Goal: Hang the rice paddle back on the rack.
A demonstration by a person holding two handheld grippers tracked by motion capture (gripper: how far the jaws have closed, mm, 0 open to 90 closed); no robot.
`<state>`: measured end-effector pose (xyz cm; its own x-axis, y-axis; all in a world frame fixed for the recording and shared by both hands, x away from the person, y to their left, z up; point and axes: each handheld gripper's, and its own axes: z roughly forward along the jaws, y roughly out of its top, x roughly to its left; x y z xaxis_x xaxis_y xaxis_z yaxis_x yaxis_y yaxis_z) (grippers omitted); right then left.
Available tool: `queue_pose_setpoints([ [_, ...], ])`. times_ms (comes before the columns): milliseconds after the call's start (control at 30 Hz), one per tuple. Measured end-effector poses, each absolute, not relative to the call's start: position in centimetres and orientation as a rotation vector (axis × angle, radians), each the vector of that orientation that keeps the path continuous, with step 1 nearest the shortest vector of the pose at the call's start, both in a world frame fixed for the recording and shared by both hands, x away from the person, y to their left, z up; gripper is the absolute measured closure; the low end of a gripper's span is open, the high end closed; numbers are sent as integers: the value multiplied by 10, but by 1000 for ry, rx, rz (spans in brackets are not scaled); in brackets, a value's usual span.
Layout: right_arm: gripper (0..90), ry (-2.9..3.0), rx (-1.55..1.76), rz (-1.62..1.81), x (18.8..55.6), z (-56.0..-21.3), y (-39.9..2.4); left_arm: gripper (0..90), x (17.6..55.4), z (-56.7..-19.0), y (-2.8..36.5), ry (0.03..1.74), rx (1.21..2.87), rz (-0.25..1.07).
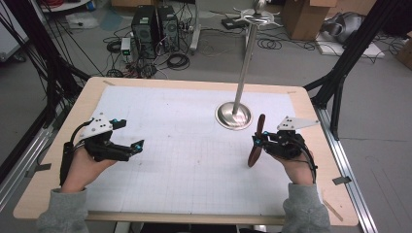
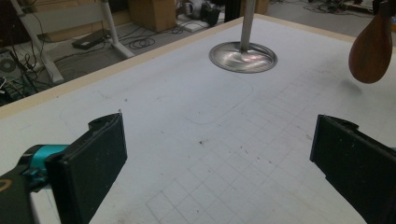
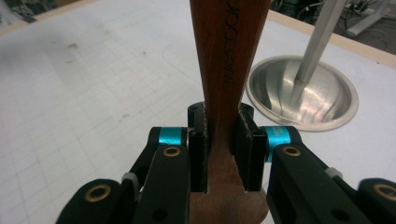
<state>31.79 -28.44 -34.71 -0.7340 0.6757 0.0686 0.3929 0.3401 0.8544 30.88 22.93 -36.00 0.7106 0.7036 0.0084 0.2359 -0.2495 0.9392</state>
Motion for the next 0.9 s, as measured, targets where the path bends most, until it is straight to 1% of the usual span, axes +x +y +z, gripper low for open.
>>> queue_pose_setpoints([
  [367,771,2294,918,1420,319,-343,-294,43,307,-358,231,735,1808,520],
  [567,771,2295,899,1426,323,-337,-300,43,302,-352,236,722,1767,498],
  [800,771,2320,870,1405,336,-316,-308,43,299,-352,239,732,1765,511],
  [900,771,2326,821,1398,340,-307,-309,43,298,-352,240,727,1761,491],
])
